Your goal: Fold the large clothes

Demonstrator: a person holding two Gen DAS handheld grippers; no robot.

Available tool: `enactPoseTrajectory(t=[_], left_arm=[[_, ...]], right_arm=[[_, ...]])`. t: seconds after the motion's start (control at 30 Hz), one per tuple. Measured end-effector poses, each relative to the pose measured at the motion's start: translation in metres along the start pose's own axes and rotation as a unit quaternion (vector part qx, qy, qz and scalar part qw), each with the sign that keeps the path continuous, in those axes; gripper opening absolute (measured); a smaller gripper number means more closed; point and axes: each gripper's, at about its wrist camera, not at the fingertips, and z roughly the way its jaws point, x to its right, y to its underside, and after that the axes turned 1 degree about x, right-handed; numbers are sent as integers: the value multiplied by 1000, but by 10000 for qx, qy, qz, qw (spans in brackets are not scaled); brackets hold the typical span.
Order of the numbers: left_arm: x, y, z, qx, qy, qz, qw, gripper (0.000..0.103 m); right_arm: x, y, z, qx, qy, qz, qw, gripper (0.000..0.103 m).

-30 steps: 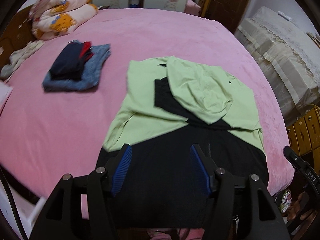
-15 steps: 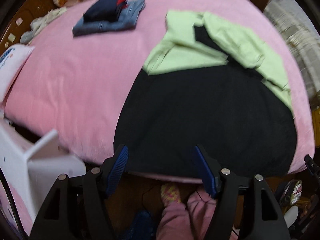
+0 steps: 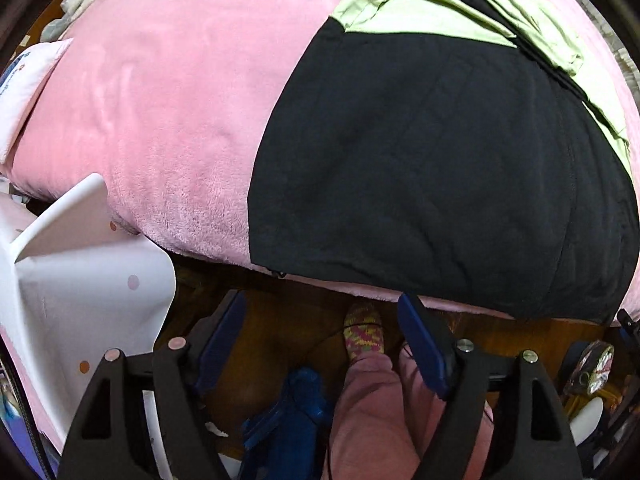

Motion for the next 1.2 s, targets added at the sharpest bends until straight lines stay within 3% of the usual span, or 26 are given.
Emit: enactPoseTrajectory(t=[0.2,0.3,0.47,0.83,0.93,1.0,1.07,1.2], left_arm=[[-15,-12,7,-101,11,192,9998,77],[-30,-19,18,-356,284,66,9989,77],[-57,-28,31,-425,693,-78,9967,77],[-70,-40,64,-551,1073,14,9927,76],[-71,-42,79,-722,1324,51,9886,68],[-70,-42,83,-771,1666,9,9830,62],[-67,-40,88,-880,1988,-72,9760,45],[-55,-36,92,-908,1976,-170,9759,42]], right_arm=[[4,-11,25,-346,-18,-420,9985,64],[1,-15,41,-723,-163,-609,9954,64],[-5,-21,57,-1135,-441,-819,9892,64],[-18,-23,63,-1187,-91,-772,9899,62],[-20,-25,59,-1172,-124,-787,9899,54],[-23,-27,56,-1170,-230,-831,9894,40],[-27,-27,53,-1159,-358,-846,9890,31],[-39,-29,46,-1047,-563,-848,9893,22]])
